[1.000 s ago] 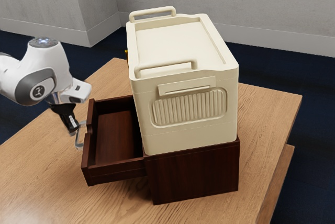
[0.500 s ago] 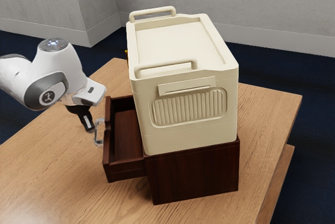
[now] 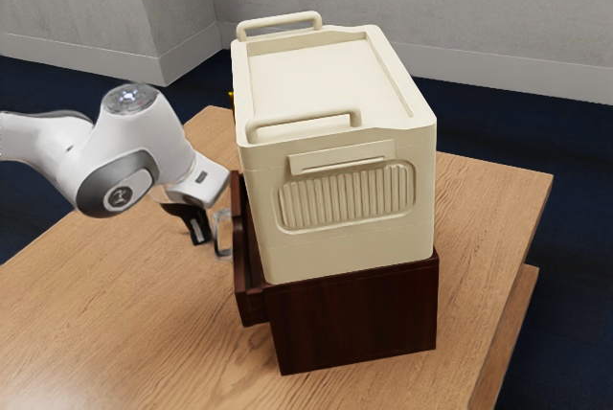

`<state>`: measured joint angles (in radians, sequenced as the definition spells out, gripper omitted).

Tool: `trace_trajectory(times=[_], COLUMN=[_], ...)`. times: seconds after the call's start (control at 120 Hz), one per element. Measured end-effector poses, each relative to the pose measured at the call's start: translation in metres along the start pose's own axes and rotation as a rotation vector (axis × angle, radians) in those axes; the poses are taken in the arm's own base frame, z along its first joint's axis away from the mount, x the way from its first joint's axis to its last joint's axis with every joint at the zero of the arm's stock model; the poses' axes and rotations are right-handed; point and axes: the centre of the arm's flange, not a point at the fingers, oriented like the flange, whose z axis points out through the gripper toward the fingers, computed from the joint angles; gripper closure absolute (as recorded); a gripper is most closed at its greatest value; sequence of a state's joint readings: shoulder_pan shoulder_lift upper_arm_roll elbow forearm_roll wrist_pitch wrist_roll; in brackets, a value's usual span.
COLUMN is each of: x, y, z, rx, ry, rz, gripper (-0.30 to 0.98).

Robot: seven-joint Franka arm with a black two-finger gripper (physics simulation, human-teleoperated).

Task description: Push the drawer handle with one arm to close the drawer

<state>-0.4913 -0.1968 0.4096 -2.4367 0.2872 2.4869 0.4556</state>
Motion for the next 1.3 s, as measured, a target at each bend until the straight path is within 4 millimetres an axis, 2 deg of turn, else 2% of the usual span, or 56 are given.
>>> trace_trajectory(times=[0.358, 0.483, 0.567, 0.8, 0.883, 1.058, 1.167, 1.225, 1.3], x=[0.026, 0.016, 0.012, -0.013, -0.020, -0.018, -0.016, -0.016, -0.019], y=[0.010, 0.019, 0.018, 0.007, -0.001, -0.026, -0.034, -0.034, -0.030], z=[0.001, 0.010, 0.007, -0.038, -0.066, -0.119, -0.146, -0.153, -0.153], rx=[0.068, 0.057, 0.049, 0.004, 0.026, 0.044, 0.037, 0.030, 0.012], ry=[0.146, 0.152, 0.146, 0.094, 0.061, 0.008, -0.029, -0.051, -0.085], rz=[0.047, 0.047, 0.040, -0.015, -0.039, -0.113, -0.155, -0.170, -0.183], gripper=[0.79, 0.79, 0.79, 0.79, 0.78, 0.41, 0.24, 0.19, 0.13])
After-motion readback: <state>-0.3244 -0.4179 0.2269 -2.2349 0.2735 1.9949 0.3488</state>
